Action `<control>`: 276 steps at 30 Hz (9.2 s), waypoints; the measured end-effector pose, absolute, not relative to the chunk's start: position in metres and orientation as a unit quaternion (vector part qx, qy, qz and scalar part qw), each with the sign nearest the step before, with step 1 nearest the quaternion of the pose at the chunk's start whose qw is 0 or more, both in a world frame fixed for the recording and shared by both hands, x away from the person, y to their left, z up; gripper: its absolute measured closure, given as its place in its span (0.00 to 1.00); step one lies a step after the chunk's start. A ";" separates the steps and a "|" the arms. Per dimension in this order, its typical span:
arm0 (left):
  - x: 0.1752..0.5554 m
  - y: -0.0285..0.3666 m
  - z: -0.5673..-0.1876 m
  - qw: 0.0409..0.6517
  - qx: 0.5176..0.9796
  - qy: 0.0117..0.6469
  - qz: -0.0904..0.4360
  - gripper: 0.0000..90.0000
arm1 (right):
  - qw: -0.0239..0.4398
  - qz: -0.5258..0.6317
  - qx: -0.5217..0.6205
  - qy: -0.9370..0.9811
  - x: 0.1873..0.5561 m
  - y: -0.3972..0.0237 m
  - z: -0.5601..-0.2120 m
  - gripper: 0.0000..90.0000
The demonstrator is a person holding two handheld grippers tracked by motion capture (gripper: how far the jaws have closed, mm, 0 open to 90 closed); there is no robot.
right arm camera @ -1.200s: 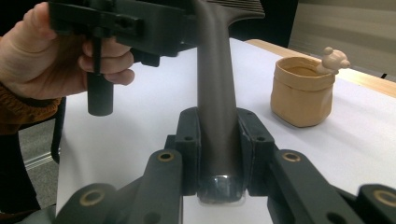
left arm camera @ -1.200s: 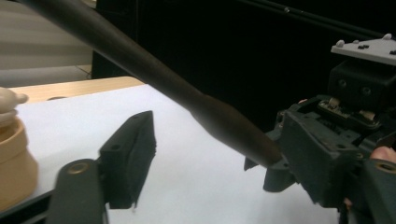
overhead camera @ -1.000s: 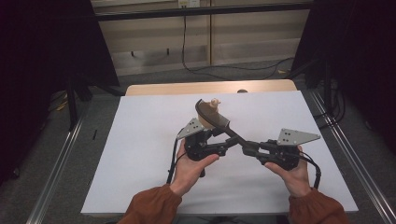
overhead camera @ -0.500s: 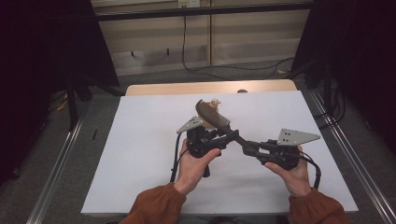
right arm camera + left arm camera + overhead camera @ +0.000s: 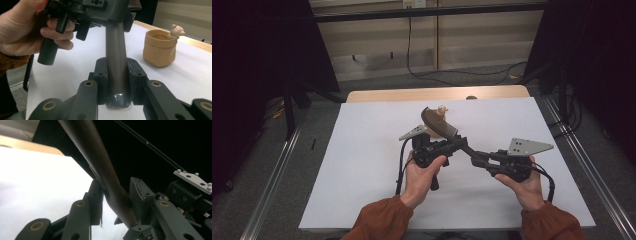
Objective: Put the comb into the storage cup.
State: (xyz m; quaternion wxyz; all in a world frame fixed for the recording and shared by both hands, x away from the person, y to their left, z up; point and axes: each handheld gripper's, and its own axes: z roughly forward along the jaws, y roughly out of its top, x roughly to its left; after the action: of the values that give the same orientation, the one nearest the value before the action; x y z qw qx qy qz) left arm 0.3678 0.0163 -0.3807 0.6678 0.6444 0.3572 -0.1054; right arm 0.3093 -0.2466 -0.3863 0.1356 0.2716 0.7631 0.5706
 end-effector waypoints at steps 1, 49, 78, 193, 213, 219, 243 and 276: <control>0.368 0.016 -0.381 0.668 0.646 0.355 -0.105 0.72 | 0.133 0.573 0.273 0.762 0.309 -0.247 -0.387 0.81; 0.378 0.034 -0.370 0.661 0.672 0.329 -0.060 0.81 | 0.138 0.548 0.313 0.763 0.313 -0.242 -0.392 0.26; 0.382 0.054 -0.358 0.631 0.709 0.313 0.050 0.81 | 0.216 0.543 0.374 0.720 0.304 -0.248 -0.394 0.03; 0.481 0.082 -0.306 0.596 0.698 0.352 0.184 0.81 | 0.367 0.524 0.447 0.626 0.245 -0.296 -0.424 0.00; 0.490 0.075 -0.326 0.575 0.718 0.344 0.190 0.81 | 0.358 0.525 0.440 0.635 0.245 -0.295 -0.427 0.00; 0.493 0.073 -0.333 0.569 0.722 0.346 0.188 0.81 | 0.356 0.525 0.440 0.635 0.245 -0.294 -0.427 0.00; 0.493 0.069 -0.357 0.548 0.736 0.355 0.179 0.81 | 0.357 0.524 0.434 0.640 0.246 -0.296 -0.428 0.00; 0.493 0.066 -0.376 0.535 0.742 0.361 0.178 0.81 | 0.355 0.519 0.432 0.647 0.247 -0.295 -0.430 0.00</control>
State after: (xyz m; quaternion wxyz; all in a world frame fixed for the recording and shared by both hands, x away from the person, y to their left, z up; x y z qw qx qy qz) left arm 0.4934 0.0658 -0.3756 0.5355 0.7422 0.3615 0.1780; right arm 0.2468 -0.2947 -0.4297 0.3555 0.4317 0.6466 0.5188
